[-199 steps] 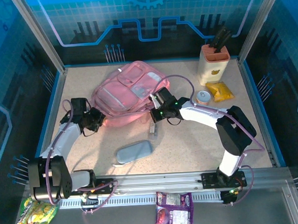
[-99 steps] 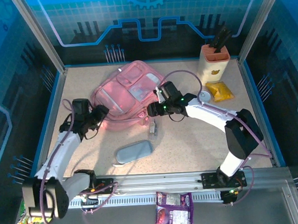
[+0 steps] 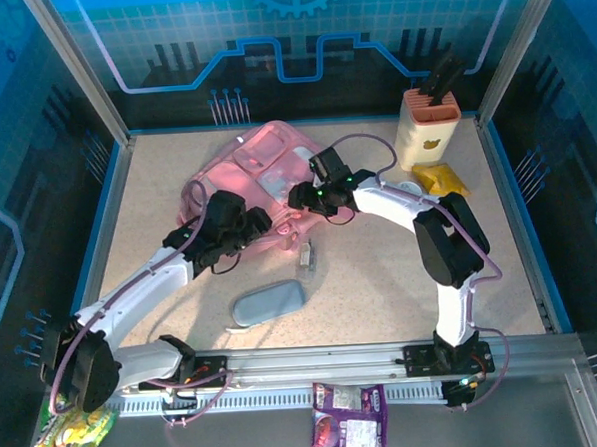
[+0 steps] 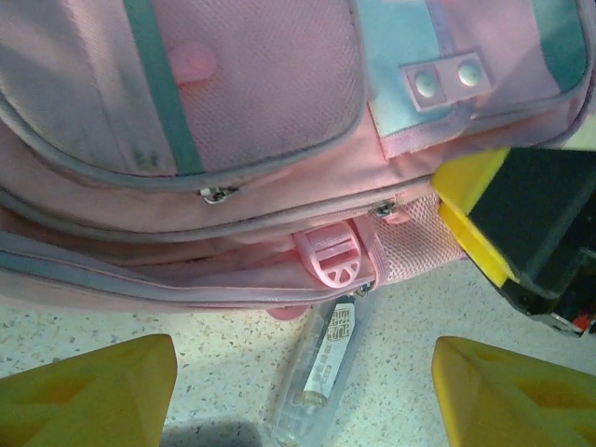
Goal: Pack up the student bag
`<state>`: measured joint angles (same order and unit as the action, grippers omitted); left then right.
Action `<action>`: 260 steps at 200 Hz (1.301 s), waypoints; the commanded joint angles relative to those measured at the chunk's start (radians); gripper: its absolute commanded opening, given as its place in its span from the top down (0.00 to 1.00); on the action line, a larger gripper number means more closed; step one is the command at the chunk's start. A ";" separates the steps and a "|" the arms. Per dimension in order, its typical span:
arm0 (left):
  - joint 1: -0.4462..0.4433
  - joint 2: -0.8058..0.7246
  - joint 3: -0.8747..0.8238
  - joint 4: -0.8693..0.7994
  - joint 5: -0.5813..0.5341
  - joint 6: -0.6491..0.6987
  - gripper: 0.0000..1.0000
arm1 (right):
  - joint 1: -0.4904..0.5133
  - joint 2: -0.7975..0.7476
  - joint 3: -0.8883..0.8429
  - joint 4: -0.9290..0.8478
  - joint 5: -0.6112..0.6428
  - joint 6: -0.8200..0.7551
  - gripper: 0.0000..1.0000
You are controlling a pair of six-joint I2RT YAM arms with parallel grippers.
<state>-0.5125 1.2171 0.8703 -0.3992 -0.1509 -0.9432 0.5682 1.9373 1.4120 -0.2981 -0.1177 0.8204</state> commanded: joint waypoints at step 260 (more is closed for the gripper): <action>-0.196 0.429 0.397 -0.097 -0.278 -0.113 0.38 | -0.035 -0.134 -0.018 0.355 -0.155 0.325 1.00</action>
<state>-0.7044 1.6020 1.2026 -0.4191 -0.3801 -1.0157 0.5438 1.8687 1.3556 -0.0429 -0.2192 1.1122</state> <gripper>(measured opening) 0.647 0.068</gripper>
